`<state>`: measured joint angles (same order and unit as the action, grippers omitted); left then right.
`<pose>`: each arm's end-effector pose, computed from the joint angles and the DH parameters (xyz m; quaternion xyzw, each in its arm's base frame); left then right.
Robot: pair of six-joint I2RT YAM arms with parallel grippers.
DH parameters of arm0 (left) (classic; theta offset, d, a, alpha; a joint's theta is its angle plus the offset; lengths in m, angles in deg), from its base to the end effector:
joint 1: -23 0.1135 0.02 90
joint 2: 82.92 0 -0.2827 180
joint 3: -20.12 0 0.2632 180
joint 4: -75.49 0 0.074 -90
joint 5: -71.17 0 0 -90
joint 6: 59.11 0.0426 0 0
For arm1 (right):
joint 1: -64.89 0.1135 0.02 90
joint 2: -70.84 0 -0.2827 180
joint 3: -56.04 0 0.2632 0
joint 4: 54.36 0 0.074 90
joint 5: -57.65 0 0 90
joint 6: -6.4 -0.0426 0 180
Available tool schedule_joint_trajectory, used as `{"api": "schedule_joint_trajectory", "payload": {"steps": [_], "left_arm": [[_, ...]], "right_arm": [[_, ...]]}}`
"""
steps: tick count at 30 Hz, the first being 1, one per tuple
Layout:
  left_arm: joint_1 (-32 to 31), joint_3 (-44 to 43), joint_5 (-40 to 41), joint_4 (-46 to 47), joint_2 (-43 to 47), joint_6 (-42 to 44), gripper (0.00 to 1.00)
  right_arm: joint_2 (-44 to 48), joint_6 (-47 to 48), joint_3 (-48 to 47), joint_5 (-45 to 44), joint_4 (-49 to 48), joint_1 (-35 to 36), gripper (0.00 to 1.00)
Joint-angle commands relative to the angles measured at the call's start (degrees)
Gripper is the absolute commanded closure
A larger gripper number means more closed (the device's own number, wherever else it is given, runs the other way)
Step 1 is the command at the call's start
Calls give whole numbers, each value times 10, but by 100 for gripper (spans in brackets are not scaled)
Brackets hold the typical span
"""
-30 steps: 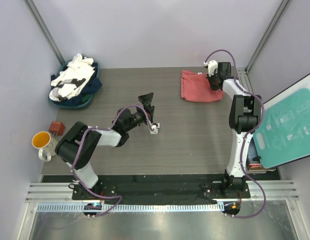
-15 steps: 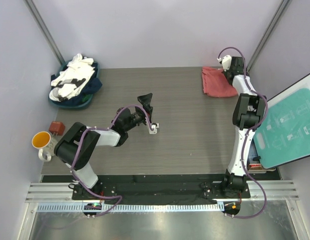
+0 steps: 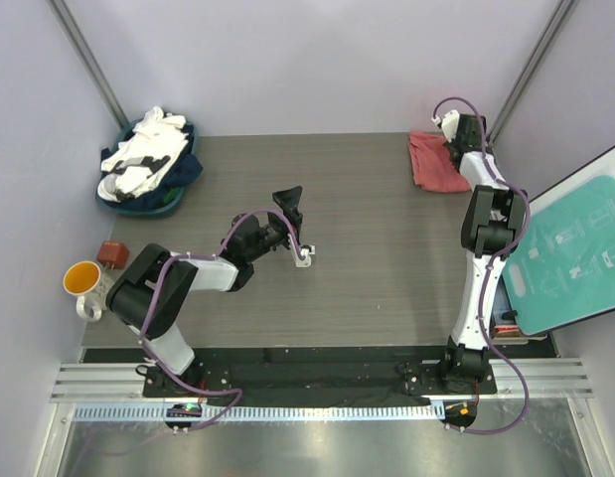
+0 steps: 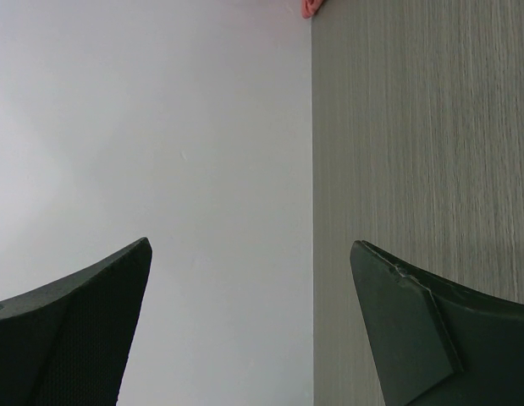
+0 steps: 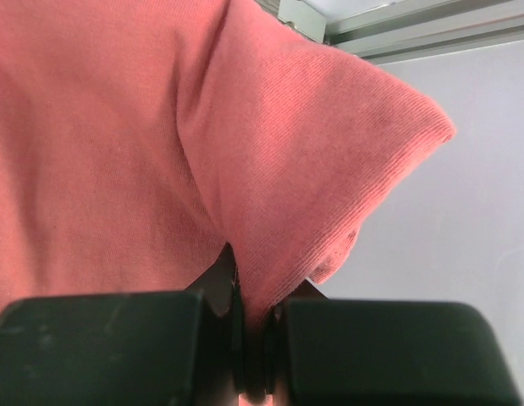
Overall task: Fold and stack the t-shirts
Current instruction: Put the neatly folded tshirt into the corner of the board with the right arm
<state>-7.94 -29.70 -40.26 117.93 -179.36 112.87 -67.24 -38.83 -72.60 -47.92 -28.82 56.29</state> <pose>0.2886 -0.1912 0.1948 0.6698 0.2921 0.1653 0.6624 0.5760 -0.0987 0.1933 -0.2133 0.8548 -0.3129 0.3549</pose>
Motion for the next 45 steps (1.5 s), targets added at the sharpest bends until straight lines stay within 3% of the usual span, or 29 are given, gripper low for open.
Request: {"api": "schedule_joint_trajectory", "payload": {"steps": [1,4,5,9,11,13,15,25,28,32,33,35,37,38,39,40,41,42,43,44,45], "left_arm": [[3,-1,1,11,20,4,0],[3,-4,0,11,17,4,0],[3,-5,-1,11,16,4,0],[3,-8,-2,11,12,3,0],[3,-11,-3,11,9,4,0],[3,-13,-3,11,8,4,0],[3,-14,-5,11,7,3,0],[-11,-20,0,9,13,5,0],[-15,-26,1,1,20,9,0],[-15,-43,10,-58,35,14,0],[-15,-47,11,-73,42,15,0],[-15,-60,15,-159,54,29,0],[-14,-98,20,-262,77,11,0],[-13,-124,25,-319,84,-59,0],[-10,-194,27,-451,90,-119,0],[-5,-233,24,-510,86,-176,0],[10,-270,1,-600,79,-296,0],[18,-327,-15,-628,67,-345,0],[26,-346,-30,-645,64,-384,0],[42,-359,-50,-654,63,-454,0],[48,-370,-56,-655,67,-478,0]], "right_arm": [[-2,19,-1,-38,-59,-5,99],[-5,19,2,-53,-76,-6,98],[-7,18,5,-60,-85,-5,86],[-10,29,15,-99,-120,-6,80],[-9,35,26,-118,-166,-5,54],[-2,39,33,-130,-178,-4,19],[10,37,39,-128,-178,-2,1],[89,-47,23,-147,-132,35,0],[112,-98,8,-118,-67,51,0],[154,-178,-34,87,120,68,2],[162,-190,-29,174,139,72,4],[179,-240,1,225,158,77,14],[201,-267,19,305,167,77,38],[208,-277,34,323,173,77,47],[225,-303,40,354,175,77,55],[235,-307,58,369,180,76,57],[261,-317,72,379,180,75,52],[275,-319,86,410,181,75,46],[289,-319,117,418,181,75,33],[307,-331,135,425,179,75,1],[340,-332,176,427,174,75,0]]}}
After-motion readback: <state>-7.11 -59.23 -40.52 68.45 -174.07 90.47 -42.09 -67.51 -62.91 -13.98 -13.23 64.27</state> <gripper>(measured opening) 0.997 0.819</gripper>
